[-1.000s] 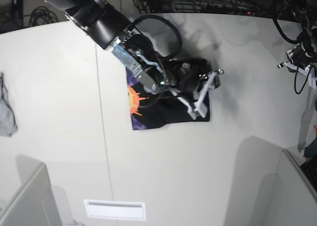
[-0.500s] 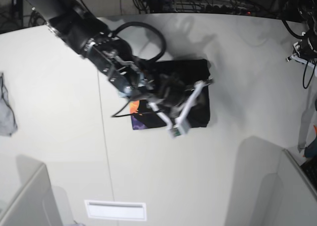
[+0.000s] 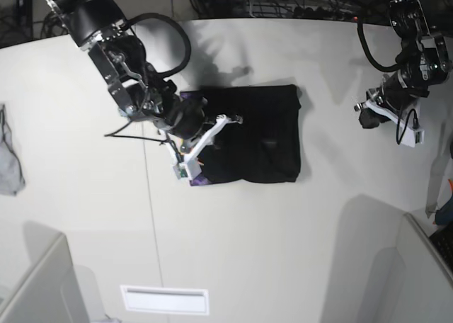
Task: Fold the T-shirt properly
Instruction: 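Fold the strip end near the right gripper over toward the left gripper, then grasp the folded bundle with the left gripper and flip it over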
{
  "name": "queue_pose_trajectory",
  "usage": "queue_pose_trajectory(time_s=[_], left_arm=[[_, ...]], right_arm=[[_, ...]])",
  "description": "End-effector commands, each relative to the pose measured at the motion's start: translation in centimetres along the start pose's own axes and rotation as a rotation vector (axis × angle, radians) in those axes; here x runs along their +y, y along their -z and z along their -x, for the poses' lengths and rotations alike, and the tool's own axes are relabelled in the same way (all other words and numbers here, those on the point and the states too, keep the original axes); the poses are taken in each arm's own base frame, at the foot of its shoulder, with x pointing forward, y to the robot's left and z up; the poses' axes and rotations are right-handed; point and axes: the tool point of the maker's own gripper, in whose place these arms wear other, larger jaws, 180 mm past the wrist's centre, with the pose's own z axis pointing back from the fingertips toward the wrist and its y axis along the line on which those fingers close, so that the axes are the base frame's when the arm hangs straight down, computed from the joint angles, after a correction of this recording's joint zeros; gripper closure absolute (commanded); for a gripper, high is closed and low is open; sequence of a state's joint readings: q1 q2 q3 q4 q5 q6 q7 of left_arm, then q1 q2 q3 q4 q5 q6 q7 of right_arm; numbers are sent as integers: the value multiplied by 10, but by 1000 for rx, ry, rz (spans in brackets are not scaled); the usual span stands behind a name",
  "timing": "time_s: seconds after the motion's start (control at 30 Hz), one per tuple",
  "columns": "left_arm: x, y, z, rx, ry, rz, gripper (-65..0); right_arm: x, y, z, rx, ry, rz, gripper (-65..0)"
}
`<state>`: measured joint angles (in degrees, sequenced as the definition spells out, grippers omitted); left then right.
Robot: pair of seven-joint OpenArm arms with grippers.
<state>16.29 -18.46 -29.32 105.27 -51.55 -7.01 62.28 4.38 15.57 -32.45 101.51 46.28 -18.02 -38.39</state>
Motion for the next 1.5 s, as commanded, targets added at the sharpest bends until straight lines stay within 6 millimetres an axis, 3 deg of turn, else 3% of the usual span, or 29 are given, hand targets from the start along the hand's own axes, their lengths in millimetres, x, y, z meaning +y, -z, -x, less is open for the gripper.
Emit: queue_pose_trajectory(time_s=[0.0, 0.13, 0.17, 0.37, 0.57, 0.67, 0.73, 0.77, 0.87, 0.97, 1.0, 1.17, 1.33, 1.47], left_arm=[[-10, -2, -15, -41, -5, 51, -125], [-46, 20, -12, -4, -130, 251, -563], [-53, 27, -10, 14, -156, 286, -635], [-89, 70, 10, 121, -212, 381, -650], [-105, 102, 26, 160, -232, 344, -632], [-105, 113, 36, 181, -195, 282, -629], [-98, 115, 41, 191, -173, 243, -592], [-96, 116, 43, 198, -160, 228, -543], [-110, 121, 59, 259, -96, 240, -313], [-105, 126, 71, 324, -35, 220, -41], [-104, 128, 74, 344, -12, 216, 0], [-92, 128, 69, 409, 187, 166, 0], [-90, 128, 65, 538, 611, 107, 0], [-102, 131, 56, 579, 969, 59, 0]], right_arm=[[-3, -8, -17, -53, -21, 6, 0], [-20, -16, -7, -33, -41, 42, 0], [-22, -17, -4, -27, -39, 45, 0], [-44, -24, 7, -23, 19, 93, 0], [-62, -44, 2, -62, 42, 134, 0], [-74, -59, -6, -99, 52, 164, 0], [-83, -68, -10, -124, 72, 187, 0], [-89, -72, -10, -134, 86, 202, 0], [-106, -83, -14, -162, 122, 244, 0], [-117, -92, -16, -188, 133, 256, 0], [-119, -94, -17, -196, 130, 254, 0], [-141, -115, -17, -272, 206, 286, 0], [-154, -128, -14, -294, 212, 310, 0], [-162, -133, -8, -291, 229, 333, 0]])
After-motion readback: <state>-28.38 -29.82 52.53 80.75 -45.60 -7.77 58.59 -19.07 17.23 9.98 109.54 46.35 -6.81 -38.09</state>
